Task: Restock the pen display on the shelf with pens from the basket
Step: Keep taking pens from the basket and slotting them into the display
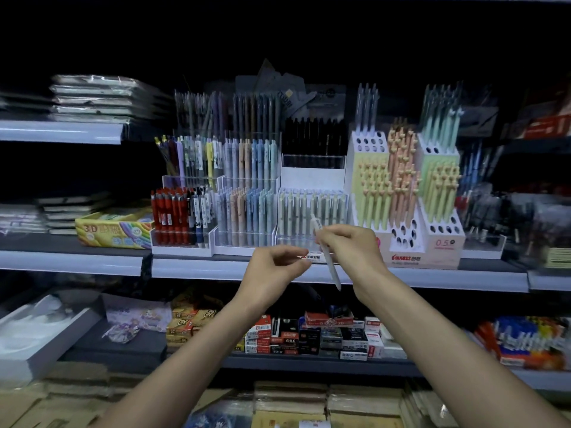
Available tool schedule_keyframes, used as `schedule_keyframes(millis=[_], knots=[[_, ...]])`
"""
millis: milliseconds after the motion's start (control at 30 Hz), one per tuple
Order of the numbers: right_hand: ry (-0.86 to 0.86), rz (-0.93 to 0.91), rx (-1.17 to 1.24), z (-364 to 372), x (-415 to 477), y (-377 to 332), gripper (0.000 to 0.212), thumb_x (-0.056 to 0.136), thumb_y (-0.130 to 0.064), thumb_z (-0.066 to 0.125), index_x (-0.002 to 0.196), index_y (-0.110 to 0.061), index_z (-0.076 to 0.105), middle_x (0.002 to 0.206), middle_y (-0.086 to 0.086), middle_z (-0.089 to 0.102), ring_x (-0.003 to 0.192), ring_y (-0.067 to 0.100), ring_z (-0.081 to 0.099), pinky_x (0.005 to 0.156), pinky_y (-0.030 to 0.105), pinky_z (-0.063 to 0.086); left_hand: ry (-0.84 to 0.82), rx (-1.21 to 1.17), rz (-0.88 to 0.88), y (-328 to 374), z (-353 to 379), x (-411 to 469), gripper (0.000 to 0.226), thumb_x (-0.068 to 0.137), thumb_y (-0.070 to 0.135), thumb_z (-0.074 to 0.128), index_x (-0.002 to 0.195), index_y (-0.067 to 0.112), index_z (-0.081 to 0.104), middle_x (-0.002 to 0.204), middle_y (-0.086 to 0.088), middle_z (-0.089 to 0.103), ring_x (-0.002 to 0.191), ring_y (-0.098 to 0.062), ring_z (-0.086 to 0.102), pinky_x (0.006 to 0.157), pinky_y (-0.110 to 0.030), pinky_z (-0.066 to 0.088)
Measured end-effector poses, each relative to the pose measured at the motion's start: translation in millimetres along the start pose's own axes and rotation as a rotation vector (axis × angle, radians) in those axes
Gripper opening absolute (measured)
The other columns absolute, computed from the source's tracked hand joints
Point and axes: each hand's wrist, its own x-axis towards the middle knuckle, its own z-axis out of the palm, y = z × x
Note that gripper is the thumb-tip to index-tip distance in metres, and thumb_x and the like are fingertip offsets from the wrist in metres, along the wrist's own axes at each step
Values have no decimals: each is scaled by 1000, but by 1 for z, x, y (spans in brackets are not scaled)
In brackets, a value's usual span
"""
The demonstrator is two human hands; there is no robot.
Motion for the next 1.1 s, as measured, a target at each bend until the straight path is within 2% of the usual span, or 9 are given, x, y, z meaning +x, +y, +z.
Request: schedule_keyframes(millis=[100, 167, 300, 533, 633, 700, 833, 967, 1100], knots=[[49, 1, 104, -6, -8, -5, 6, 86, -13, 83, 91, -11, 79, 93, 3, 78, 90, 22, 75, 89, 41, 62, -19, 0, 26, 3, 7, -5, 22, 87, 11, 84, 108, 9, 79, 94, -6, 80, 93, -14, 76, 88, -22, 59], [48, 3, 149, -7, -12, -8, 15, 83, -10, 85, 96, -8, 78, 95, 3, 77, 88, 22, 76, 86, 40, 64, 3, -15, 38, 4, 11, -5, 17, 85, 14, 85, 101, 9, 81, 91, -4, 81, 92, -17, 76, 90, -29, 61], [38, -26, 155, -7, -16, -10, 18, 80, -8, 87, 95, -10, 77, 92, 0, 76, 87, 18, 76, 84, 37, 64, 53, 42, 71, 6, 19, 0, 7, 86, 17, 85, 88, 11, 84, 81, -1, 80, 83, -17, 76, 90, -42, 61], [-10, -89, 110, -9, 0, -12, 22, 79, -10, 88, 98, -7, 78, 91, 11, 78, 85, 24, 78, 82, 39, 65, 104, 27, 60, 2, 22, 17, 7, 87, 13, 83, 92, 8, 84, 80, -2, 80, 80, -16, 77, 89, -38, 61], [4, -163, 21, -6, 16, -10, 21, 79, -13, 89, 97, -10, 79, 88, 9, 79, 83, 23, 78, 81, 41, 65, 109, 65, 76, 1, 19, 29, 4, 88, 11, 81, 91, 9, 84, 80, 1, 80, 78, -10, 77, 86, -33, 61], [20, -203, -44, -2, 29, -8, 19, 77, -15, 90, 94, -12, 80, 85, 5, 79, 82, 23, 78, 82, 43, 64, 121, 93, 91, -1, 17, 39, 4, 89, 9, 80, 88, 9, 84, 79, 2, 80, 78, -9, 77, 87, -36, 62], [54, -247, -70, 10, 58, -9, 17, 73, -14, 92, 86, -15, 81, 78, 1, 79, 79, 19, 78, 82, 42, 64, 192, 129, 100, -3, 15, 66, 13, 87, 7, 79, 74, 5, 81, 72, -3, 78, 79, -19, 77, 83, -38, 61], [87, -283, -48, 23, 88, -13, 16, 71, -13, 93, 82, -17, 81, 75, 1, 79, 75, 16, 78, 82, 41, 64, 287, 98, 41, 1, 13, 98, 17, 85, 14, 83, 71, 23, 80, 69, 7, 77, 76, -15, 76, 72, -30, 56], [103, -300, -39, 31, 115, -8, 16, 71, -12, 92, 76, -21, 79, 73, 1, 78, 73, 16, 78, 80, 41, 64, 332, 225, 66, -4, 12, 125, 12, 83, 21, 82, 71, 21, 82, 67, 11, 76, 72, -9, 74, 79, -35, 62]])
